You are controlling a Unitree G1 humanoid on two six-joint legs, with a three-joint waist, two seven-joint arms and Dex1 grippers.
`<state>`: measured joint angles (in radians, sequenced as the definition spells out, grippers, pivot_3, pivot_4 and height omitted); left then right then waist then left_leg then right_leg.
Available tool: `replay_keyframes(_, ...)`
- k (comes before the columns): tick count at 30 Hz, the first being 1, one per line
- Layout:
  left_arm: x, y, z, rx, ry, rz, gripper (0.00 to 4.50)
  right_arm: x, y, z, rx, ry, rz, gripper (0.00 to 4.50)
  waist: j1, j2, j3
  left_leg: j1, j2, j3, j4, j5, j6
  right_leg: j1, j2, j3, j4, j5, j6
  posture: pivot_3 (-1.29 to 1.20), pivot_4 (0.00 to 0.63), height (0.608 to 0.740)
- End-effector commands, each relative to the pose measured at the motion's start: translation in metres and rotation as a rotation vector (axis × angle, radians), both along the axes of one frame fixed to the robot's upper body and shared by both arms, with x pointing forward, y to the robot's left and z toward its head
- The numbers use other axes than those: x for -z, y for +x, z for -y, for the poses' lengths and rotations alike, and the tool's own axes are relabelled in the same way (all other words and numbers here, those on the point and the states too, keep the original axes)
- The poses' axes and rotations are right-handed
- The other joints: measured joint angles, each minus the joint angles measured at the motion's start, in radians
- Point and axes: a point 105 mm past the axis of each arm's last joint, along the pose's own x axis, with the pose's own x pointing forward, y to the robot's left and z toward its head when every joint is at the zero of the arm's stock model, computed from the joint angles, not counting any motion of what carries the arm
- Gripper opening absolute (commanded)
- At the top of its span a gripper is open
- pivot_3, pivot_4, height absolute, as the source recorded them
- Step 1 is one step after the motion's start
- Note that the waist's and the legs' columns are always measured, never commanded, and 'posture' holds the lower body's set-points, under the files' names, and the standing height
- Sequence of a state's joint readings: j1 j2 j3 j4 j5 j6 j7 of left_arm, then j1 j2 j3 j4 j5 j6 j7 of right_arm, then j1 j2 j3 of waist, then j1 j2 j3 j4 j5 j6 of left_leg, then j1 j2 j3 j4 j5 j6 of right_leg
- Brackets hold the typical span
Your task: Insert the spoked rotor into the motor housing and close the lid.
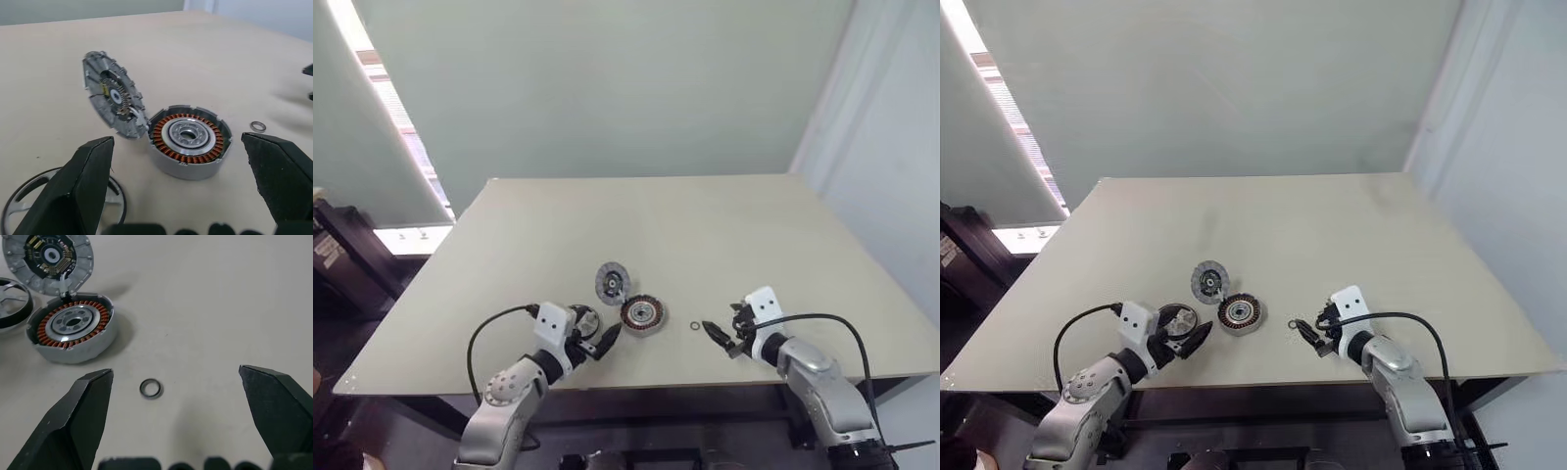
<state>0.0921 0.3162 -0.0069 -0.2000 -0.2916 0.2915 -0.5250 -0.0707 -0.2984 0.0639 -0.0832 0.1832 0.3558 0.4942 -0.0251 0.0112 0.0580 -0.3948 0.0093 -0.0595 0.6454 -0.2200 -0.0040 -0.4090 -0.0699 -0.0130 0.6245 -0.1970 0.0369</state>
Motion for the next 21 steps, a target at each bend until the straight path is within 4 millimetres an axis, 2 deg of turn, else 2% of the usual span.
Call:
replay_keyframes(1,-0.013,0.004,0.003,0.025,0.004,0.05,4.48,-0.008,0.005,-0.012,-0.041,-0.007,0.05,4.5,0.0,0.0,0.0,0.0,0.0,0.0,0.0,0.0,0.0,0.0,0.0,0.0,0.0,0.0,0.0,0.0,0.0,0.74)
replay_keyframes(9,-0.008,0.003,0.01,0.072,0.022,0.038,4.48,0.007,0.009,-0.028,-0.093,-0.025,0.004,4.5,0.0,0.0,0.0,0.0,0.0,0.0,0.0,0.002,0.003,0.0,0.0,0.0,0.0,0.0,0.0,0.0,0.0,0.74)
replay_keyframes(21,0.002,-0.006,0.013,0.119,0.039,-0.01,4.48,0.03,0.017,-0.033,-0.096,-0.025,-0.066,4.5,-0.001,0.0,0.0,0.0,0.0,0.0,-0.001,0.002,0.004,0.0,0.0,0.0,0.0,0.0,0.0,0.0,0.0,0.74)
